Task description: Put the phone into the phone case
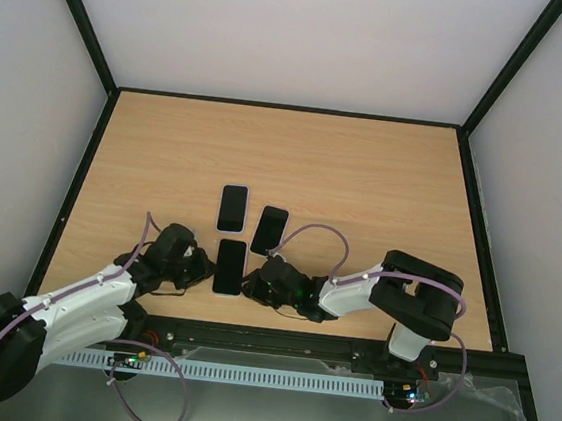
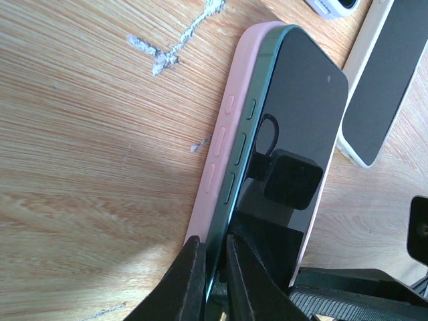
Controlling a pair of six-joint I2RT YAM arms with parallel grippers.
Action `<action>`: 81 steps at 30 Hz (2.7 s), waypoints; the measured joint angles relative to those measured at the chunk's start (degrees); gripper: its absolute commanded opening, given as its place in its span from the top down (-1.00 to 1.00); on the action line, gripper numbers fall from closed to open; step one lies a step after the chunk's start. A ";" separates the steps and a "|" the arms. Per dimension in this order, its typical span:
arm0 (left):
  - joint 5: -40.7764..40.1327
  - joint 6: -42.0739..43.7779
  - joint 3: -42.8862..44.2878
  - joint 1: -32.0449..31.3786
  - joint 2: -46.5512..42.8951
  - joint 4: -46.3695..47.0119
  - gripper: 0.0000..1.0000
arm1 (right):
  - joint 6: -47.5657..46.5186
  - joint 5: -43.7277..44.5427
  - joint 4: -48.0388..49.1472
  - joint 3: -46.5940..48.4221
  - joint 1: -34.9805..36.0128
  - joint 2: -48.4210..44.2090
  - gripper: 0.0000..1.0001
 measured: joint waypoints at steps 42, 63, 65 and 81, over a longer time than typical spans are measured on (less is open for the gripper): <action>5.20 9.66 0.55 7.48 4.26 1.03 0.40 | -0.37 -1.55 4.66 5.35 -5.18 5.33 0.07; 5.92 8.52 -1.14 7.69 -1.64 -1.07 0.03 | 5.35 -5.97 19.12 2.84 -6.12 7.02 0.09; 5.90 8.52 -1.29 7.76 -2.10 -1.22 0.04 | 5.55 -6.19 19.93 2.84 -6.16 7.34 0.15; 5.88 8.11 -1.57 7.82 -2.84 -1.62 0.06 | 4.98 -8.37 20.72 4.20 -6.47 11.52 0.21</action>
